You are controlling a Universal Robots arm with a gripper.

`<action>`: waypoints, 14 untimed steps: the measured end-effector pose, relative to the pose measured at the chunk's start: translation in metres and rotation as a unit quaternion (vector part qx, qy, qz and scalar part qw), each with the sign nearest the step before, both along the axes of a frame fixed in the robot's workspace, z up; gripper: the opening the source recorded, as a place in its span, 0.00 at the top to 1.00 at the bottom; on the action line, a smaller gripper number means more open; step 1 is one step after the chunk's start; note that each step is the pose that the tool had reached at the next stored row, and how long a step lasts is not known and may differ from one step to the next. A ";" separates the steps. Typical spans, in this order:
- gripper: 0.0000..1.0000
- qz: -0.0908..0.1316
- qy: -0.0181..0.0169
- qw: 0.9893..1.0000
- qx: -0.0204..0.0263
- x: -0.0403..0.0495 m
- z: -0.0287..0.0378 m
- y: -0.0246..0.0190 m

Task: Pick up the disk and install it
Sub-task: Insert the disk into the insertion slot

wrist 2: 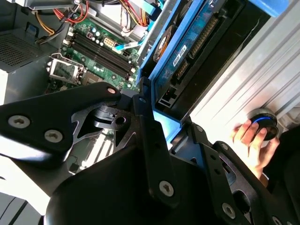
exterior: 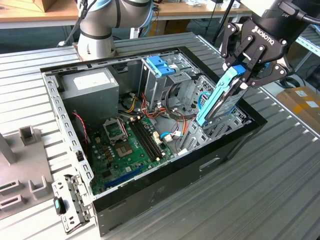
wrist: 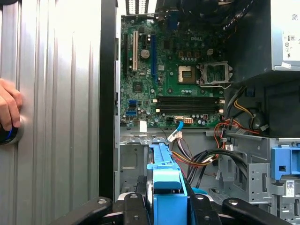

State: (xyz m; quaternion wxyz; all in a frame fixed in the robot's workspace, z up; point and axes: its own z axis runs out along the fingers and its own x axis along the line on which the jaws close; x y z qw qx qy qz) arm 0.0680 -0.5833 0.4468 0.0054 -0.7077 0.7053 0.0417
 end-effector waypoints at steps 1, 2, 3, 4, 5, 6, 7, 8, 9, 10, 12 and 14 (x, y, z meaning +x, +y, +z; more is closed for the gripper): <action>0.63 0.000 0.000 1.000 0.000 0.0001 -0.0006 -0.0001; 0.63 0.000 0.000 1.000 0.000 0.0003 -0.0014 -0.0003; 0.63 0.000 0.000 1.000 0.000 0.0005 -0.0019 -0.0003; 0.63 0.000 0.000 1.000 0.000 0.0009 -0.0028 -0.0004; 0.63 0.000 0.000 1.000 0.000 0.0012 -0.0037 -0.0005; 0.63 0.000 0.000 1.000 0.000 0.0014 -0.0042 -0.0006; 0.63 0.000 0.000 1.000 0.000 0.0016 -0.0048 -0.0006; 0.63 0.000 0.000 1.000 0.000 0.0019 -0.0057 -0.0007; 0.63 0.000 0.000 1.000 0.000 0.0021 -0.0064 -0.0008; 0.63 0.000 0.000 1.000 0.000 0.0022 -0.0070 -0.0008; 0.63 0.000 0.000 1.000 0.000 0.0030 -0.0085 -0.0008; 0.63 0.000 0.000 1.000 0.000 0.0042 -0.0100 -0.0008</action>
